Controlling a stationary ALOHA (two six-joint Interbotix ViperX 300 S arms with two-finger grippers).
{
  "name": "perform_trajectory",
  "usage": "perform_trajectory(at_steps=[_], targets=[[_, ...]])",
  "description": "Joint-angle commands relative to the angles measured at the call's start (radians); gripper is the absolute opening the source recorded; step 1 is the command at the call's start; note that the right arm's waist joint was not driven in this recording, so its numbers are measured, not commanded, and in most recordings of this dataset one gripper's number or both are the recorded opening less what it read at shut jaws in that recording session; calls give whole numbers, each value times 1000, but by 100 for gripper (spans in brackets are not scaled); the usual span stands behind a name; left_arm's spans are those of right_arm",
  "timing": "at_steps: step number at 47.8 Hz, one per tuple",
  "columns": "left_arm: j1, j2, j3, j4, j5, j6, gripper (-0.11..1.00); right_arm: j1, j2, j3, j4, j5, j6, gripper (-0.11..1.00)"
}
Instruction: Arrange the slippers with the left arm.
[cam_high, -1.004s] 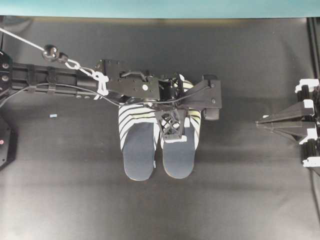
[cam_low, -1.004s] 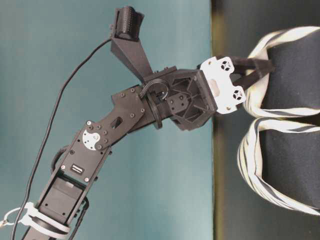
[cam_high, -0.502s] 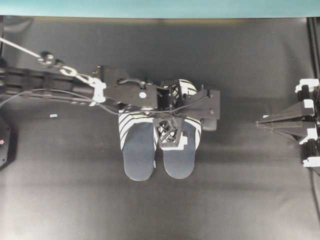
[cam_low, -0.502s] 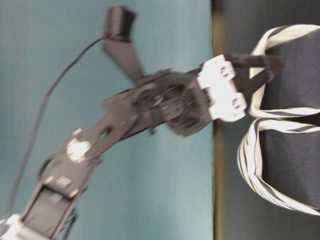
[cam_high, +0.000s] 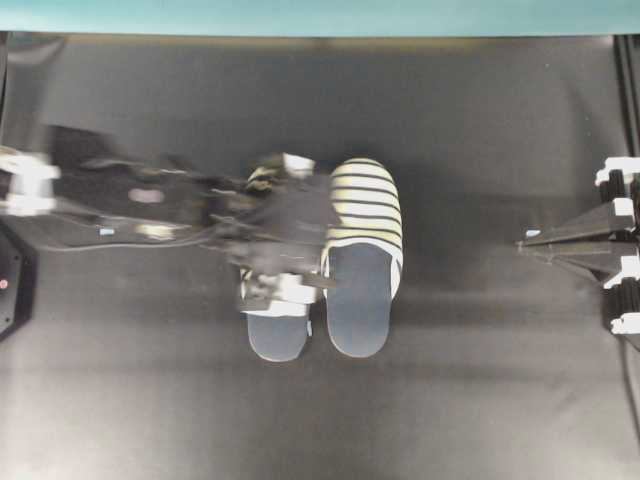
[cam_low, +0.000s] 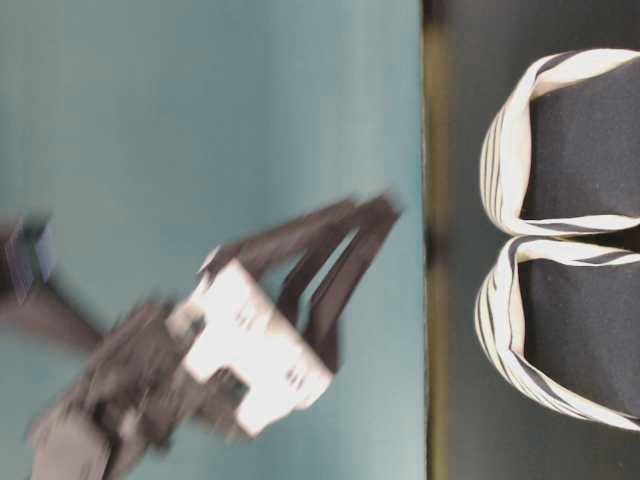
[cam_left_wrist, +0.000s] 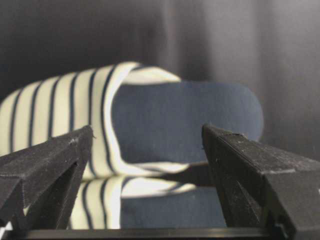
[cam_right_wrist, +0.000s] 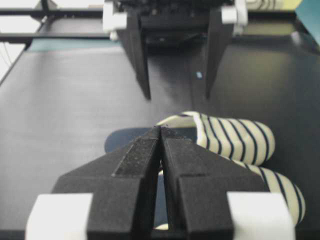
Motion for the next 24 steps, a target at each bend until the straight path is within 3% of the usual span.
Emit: perform_trajectory(at_steps=[1,9,24], targets=[[-2,-87,84,2,-89,-3,84,0,2,-5,3,-5,6,0],[-2,-173,213,2,-207,-5,84,-2,-2,-2,3,-5,6,0],[-3,-290,351,2,-322,-6,84,0,-2,2,5,-5,6,0]])
